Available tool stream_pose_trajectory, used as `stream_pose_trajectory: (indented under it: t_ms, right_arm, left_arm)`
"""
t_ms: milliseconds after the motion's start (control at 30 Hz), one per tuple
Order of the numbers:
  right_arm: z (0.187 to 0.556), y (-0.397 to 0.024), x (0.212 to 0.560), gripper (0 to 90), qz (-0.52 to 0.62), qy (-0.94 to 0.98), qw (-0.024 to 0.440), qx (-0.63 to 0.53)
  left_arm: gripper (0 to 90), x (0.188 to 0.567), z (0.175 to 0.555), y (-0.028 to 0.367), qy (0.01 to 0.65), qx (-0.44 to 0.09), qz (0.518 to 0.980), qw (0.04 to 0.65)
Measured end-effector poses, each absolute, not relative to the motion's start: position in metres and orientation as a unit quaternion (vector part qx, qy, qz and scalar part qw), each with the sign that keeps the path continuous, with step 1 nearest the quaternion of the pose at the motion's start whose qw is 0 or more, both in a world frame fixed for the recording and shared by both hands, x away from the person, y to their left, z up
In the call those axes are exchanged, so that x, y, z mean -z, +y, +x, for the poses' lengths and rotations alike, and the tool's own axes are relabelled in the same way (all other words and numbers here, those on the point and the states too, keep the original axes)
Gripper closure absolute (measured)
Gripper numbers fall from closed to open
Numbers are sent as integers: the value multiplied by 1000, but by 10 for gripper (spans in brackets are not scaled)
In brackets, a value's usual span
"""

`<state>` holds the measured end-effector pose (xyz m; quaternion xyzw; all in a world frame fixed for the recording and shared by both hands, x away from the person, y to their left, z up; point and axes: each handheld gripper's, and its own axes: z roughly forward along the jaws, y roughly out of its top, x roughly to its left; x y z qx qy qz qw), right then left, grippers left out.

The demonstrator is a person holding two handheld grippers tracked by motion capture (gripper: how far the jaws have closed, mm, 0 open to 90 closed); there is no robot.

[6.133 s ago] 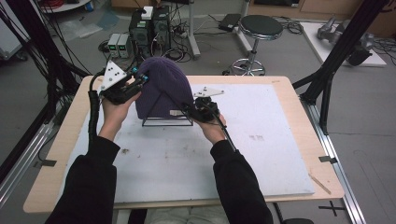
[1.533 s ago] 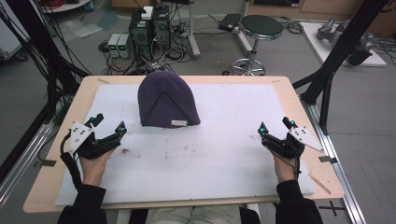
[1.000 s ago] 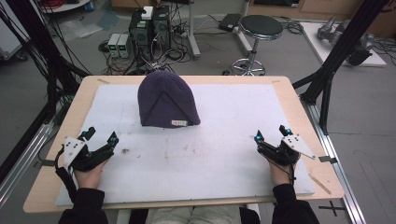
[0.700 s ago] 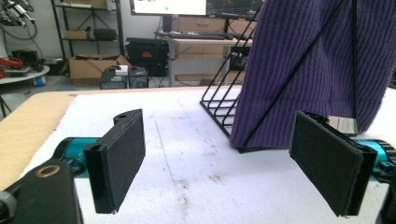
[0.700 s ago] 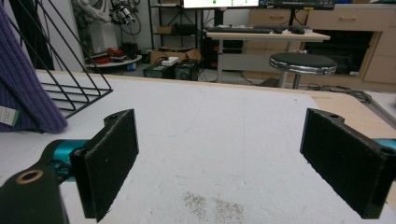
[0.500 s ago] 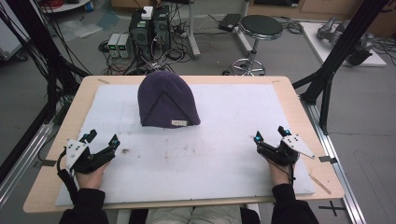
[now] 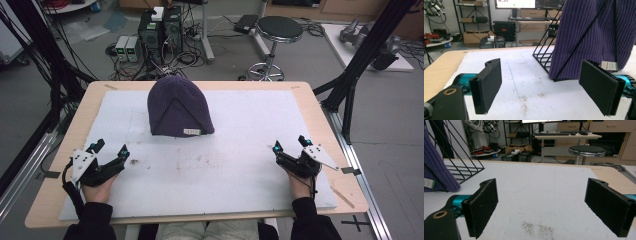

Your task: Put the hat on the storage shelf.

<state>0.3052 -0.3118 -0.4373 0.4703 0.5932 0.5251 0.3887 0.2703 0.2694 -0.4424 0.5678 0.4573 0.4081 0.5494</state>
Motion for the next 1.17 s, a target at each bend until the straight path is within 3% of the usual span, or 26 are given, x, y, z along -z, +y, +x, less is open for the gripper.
stream_pose_trajectory:
  t_ms: [1167]
  right_arm:
    - [304, -313, 437, 107, 467, 591, 394, -527]
  left_arm:
    - [189, 444, 272, 272, 461, -399, 566, 555]
